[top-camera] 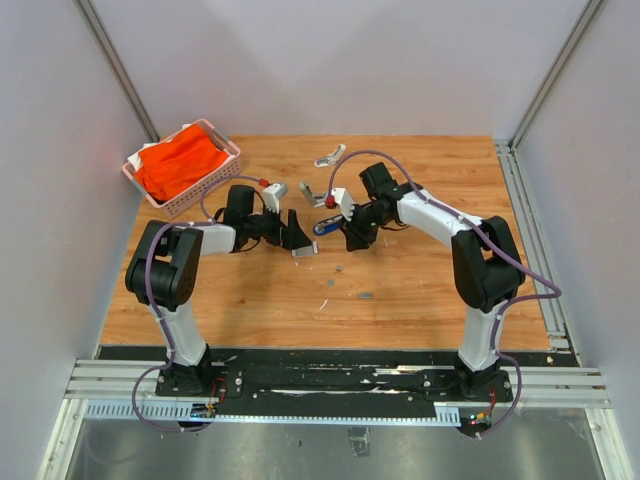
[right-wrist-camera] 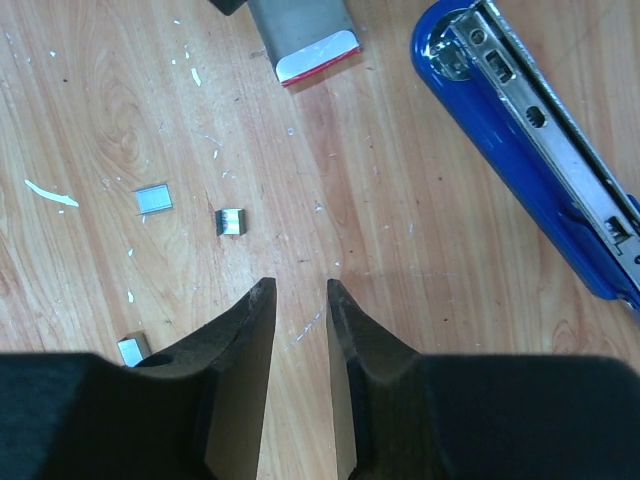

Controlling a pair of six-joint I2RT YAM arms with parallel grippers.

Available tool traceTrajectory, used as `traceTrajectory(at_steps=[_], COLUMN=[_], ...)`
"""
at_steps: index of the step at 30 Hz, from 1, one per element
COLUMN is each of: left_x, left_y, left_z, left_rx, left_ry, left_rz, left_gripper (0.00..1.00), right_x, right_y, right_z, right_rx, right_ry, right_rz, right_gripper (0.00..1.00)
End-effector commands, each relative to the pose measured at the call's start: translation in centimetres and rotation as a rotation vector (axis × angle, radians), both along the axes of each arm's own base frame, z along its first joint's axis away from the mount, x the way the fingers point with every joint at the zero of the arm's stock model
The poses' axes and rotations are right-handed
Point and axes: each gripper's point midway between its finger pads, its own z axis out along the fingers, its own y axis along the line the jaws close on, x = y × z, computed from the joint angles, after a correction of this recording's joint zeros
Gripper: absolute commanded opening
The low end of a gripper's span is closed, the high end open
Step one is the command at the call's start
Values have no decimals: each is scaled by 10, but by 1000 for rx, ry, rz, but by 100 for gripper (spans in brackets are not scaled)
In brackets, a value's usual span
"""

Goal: Unload the staples from the stapler
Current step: Adjust the staple box at the center of the board.

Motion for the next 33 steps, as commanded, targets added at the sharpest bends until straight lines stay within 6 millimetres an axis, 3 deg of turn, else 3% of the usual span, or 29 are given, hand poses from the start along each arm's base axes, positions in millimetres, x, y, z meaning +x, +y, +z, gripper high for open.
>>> traceTrajectory(at_steps=[1,22,29,33], left_x=[-7,-46,-54,-59], left_y=[-9,-15,-16,-17], left_z=[5,-1,3,5], left_rx=[-38,-31,-46,-62], left_ry=[2,76,68,68], left_rz=[-42,-169,-199,-219], left_gripper=[98,98,98,98], right_x=[-2,-5,-18,-27], right_y=[-3,3,14,19], right_z=[11,-3,-17,-35], right_rx=[44,48,36,6], right_ry=[11,65,119,170], right_rz=[-9,-2,35,48], right_gripper=[29,29,28,28])
